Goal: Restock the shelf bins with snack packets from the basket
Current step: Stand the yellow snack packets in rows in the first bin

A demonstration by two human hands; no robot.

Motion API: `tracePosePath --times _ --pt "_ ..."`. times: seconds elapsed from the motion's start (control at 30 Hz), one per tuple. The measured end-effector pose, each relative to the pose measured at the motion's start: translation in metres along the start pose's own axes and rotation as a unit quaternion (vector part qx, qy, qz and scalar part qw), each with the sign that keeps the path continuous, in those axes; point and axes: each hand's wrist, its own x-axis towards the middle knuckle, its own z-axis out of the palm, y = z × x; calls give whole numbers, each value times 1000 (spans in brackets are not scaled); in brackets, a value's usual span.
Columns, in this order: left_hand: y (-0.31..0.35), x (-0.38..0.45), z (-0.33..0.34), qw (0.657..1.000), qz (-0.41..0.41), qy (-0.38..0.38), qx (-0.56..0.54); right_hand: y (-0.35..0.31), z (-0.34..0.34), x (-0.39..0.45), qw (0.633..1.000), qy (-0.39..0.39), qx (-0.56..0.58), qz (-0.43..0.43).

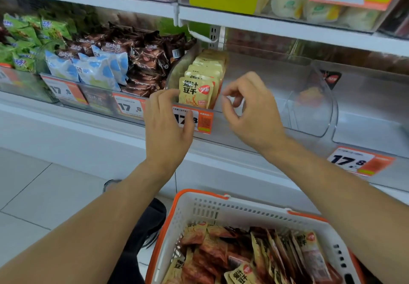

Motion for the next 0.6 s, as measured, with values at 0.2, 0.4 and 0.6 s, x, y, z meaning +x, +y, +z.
tracePosePath --times 0.2,0.4,0.6 --pt "32 -86 29 936 -33 -350 32 45 -13 -141 925 -366 -28 100" --pt "52 -187 55 778 -10 -609 155 68 -27 -236 755 -622 -50 202" --pt "59 -256 63 704 -87 -694 126 53 -22 -300 727 -676 -70 100"
